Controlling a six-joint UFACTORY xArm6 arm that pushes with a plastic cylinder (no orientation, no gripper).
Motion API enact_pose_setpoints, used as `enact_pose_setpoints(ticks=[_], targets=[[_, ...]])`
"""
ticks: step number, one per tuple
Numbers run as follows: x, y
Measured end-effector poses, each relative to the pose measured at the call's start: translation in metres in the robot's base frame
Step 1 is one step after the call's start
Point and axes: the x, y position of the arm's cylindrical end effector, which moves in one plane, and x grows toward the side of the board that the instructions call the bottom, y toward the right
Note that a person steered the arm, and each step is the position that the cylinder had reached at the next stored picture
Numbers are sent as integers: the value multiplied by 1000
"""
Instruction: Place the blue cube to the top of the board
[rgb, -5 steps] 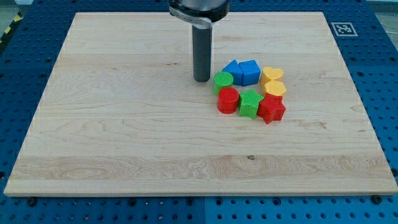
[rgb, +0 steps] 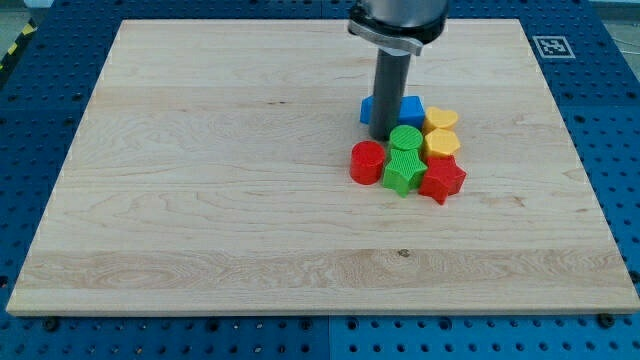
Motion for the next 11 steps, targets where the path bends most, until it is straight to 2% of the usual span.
enact_pose_setpoints(ticks=[3, 5, 6, 8, 9, 10, 11], targets=[[-8, 37], [-53, 50], [-63, 57], [-57, 74], [-81, 67], [-79, 67], [-53, 63]])
